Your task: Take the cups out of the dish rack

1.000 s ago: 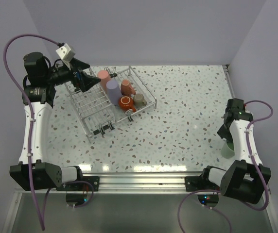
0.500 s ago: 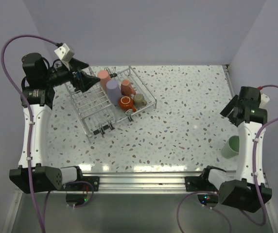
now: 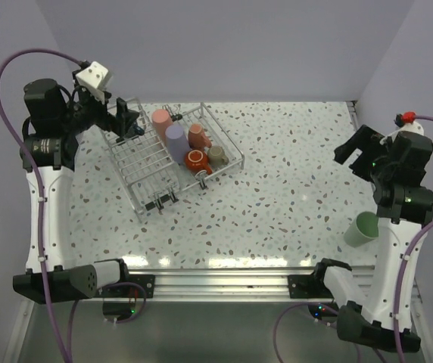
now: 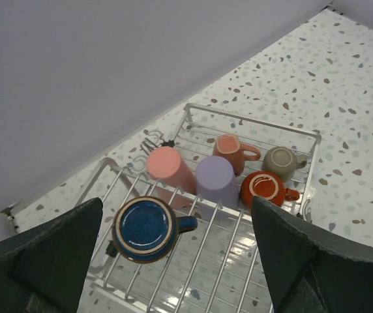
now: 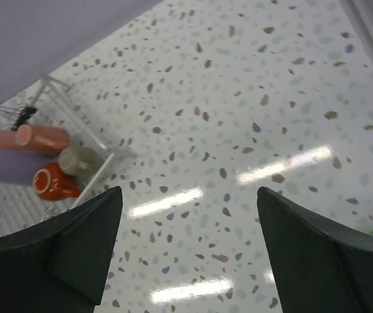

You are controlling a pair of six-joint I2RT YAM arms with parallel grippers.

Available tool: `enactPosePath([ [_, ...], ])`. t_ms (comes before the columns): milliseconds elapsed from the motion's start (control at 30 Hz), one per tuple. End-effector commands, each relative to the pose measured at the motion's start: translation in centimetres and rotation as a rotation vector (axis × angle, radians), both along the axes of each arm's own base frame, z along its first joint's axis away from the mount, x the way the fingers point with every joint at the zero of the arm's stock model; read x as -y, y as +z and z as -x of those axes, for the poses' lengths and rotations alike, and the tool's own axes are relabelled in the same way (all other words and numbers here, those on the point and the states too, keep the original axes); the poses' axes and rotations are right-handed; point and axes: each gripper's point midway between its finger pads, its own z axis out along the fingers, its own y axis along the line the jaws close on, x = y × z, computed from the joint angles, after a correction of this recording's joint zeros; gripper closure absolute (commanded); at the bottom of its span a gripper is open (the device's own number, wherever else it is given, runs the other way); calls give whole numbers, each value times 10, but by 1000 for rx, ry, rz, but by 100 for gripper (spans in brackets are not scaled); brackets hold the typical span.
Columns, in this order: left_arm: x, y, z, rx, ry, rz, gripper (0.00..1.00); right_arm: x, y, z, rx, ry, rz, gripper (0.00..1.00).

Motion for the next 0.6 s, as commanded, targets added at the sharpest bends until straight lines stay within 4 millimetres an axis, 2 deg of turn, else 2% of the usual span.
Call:
enactPosePath([
  [0, -22, 21, -1, 48, 112, -105, 2, -62, 63, -22, 291, 365, -28, 13],
  [33, -26, 21, -2, 40, 129, -113, 3, -76, 72, -20, 337, 434, -31, 14],
  [100, -32, 17, -6, 10, 154, -133, 5, -89, 86, -24, 410, 496, -12, 17],
  [133, -33, 17, -5, 14, 148, -155, 7, -102, 88, -27, 419, 538, -11, 18],
  [200, -28, 17, -2, 22, 106, -178, 8, -116, 94, -31, 436, 586, 5, 20],
  [233, -27, 24, 0, 59, 80, -215, 9, -135, 94, -31, 433, 647, -1, 24],
  [300, -22, 26, 4, 73, 32, -249, 11, -154, 91, -42, 424, 707, 14, 25],
  [333, -23, 28, 3, 95, 15, -289, 14, -174, 90, -39, 422, 767, 11, 26],
  [367, -22, 30, 7, 98, 0, -313, 16, -180, 87, -49, 405, 770, 28, 25],
  [400, -19, 25, 5, 90, -34, -333, 18, -188, 85, -52, 400, 794, 46, 25],
  [433, -19, 29, 5, 131, -74, -411, 20, -201, 84, -50, 399, 832, 46, 25],
  [467, -12, 11, 8, 77, -124, -445, 20, -209, 83, -57, 396, 848, 48, 24],
  [500, -8, 5, 10, 69, -156, -489, 20, -215, 82, -58, 398, 864, 45, 24],
  [567, 12, -15, 23, 56, -307, -620, 21, -228, 76, -59, 388, 901, 36, 23],
])
